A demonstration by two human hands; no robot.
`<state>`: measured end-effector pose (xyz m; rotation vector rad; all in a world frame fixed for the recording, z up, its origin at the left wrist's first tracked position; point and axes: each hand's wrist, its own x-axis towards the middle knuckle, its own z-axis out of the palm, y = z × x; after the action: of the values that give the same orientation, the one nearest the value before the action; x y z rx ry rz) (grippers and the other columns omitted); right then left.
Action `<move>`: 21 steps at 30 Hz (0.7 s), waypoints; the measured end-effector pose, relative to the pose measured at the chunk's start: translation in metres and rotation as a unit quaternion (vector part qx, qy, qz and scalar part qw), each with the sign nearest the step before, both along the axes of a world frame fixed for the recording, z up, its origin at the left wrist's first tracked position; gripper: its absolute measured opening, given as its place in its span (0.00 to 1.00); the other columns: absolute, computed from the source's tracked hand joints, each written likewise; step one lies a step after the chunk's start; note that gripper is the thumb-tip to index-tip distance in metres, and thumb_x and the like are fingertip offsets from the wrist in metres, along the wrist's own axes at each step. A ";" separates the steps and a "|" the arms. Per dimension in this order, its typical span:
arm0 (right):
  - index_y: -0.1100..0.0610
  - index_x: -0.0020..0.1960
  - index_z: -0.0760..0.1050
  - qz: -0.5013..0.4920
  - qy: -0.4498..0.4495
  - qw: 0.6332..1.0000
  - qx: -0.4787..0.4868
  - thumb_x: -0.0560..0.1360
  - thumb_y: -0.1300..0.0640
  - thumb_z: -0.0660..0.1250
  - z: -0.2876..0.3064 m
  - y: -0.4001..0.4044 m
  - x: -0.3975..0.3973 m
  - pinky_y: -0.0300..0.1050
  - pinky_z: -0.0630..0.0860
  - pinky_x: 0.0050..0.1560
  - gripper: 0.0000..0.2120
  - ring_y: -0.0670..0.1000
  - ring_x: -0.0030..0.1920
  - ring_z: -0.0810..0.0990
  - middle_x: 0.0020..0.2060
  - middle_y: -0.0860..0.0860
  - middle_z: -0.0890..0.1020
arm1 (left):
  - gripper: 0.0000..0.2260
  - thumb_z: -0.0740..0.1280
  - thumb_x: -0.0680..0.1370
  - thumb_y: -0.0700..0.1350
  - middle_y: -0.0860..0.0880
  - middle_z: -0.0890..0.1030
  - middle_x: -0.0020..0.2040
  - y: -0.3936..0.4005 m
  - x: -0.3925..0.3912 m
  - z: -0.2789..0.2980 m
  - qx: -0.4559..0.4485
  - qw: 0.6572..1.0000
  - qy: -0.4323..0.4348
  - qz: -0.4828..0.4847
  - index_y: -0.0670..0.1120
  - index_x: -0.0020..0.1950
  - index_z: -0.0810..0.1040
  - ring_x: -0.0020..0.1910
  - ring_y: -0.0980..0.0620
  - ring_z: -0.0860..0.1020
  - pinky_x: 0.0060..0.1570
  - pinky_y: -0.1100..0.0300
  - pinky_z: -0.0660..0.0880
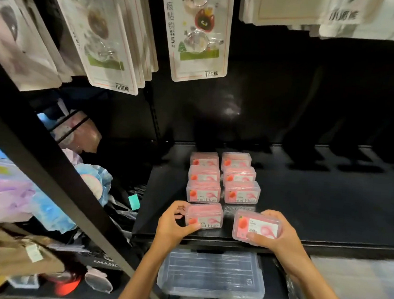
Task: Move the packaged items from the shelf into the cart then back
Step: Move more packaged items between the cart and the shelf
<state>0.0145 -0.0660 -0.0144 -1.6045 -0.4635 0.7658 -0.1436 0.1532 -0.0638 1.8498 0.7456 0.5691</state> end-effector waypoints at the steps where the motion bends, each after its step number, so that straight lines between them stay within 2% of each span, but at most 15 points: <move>1: 0.53 0.55 0.74 -0.001 0.003 1.000 0.000 0.54 0.56 0.80 0.001 0.002 0.000 0.39 0.78 0.39 0.31 0.49 0.46 0.83 0.47 0.53 0.84 | 0.21 0.80 0.64 0.45 0.55 0.82 0.50 0.001 0.000 -0.001 -0.001 1.000 -0.002 0.005 0.51 0.53 0.76 0.50 0.60 0.80 0.53 0.62 0.76; 5: 0.54 0.55 0.74 -0.012 0.006 1.000 0.006 0.54 0.59 0.83 0.004 0.008 0.001 0.39 0.78 0.39 0.32 0.50 0.46 0.83 0.46 0.53 0.84 | 0.18 0.79 0.66 0.39 0.53 0.83 0.49 0.003 0.001 -0.002 -0.024 0.999 -0.027 0.023 0.50 0.52 0.78 0.49 0.59 0.81 0.55 0.59 0.77; 9: 0.53 0.56 0.73 -0.013 0.015 1.000 0.010 0.60 0.61 0.81 0.005 0.016 0.000 0.39 0.78 0.40 0.29 0.49 0.47 0.84 0.48 0.52 0.84 | 0.18 0.78 0.67 0.38 0.52 0.83 0.50 0.005 0.003 -0.001 -0.041 0.998 -0.045 0.030 0.48 0.53 0.79 0.51 0.58 0.81 0.56 0.60 0.77; 12: 0.54 0.57 0.73 -0.014 0.017 1.000 0.007 0.58 0.60 0.82 0.003 0.020 -0.001 0.39 0.78 0.40 0.30 0.49 0.48 0.83 0.49 0.52 0.83 | 0.18 0.78 0.67 0.38 0.53 0.83 0.50 0.006 0.004 -0.002 -0.040 0.998 -0.048 0.028 0.51 0.52 0.78 0.50 0.59 0.81 0.56 0.60 0.77; 15: 0.54 0.57 0.73 -0.016 0.019 1.000 0.004 0.63 0.64 0.79 0.002 0.023 -0.001 0.40 0.78 0.41 0.27 0.50 0.50 0.83 0.50 0.53 0.83 | 0.18 0.78 0.67 0.39 0.53 0.83 0.50 0.006 0.005 -0.004 -0.030 0.998 -0.044 0.028 0.51 0.52 0.78 0.51 0.58 0.81 0.57 0.59 0.77; 21: 0.53 0.57 0.73 -0.022 0.021 1.000 0.003 0.63 0.64 0.78 -0.003 0.026 -0.003 0.41 0.79 0.42 0.26 0.51 0.51 0.82 0.50 0.53 0.82 | 0.19 0.79 0.66 0.43 0.55 0.82 0.51 0.005 0.007 -0.005 -0.007 0.999 -0.030 0.026 0.52 0.54 0.78 0.52 0.59 0.80 0.58 0.56 0.77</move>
<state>0.0115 -0.0401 -0.0172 -1.5844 -0.3987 0.7625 -0.1367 0.1579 -0.0692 1.7966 0.7566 0.6483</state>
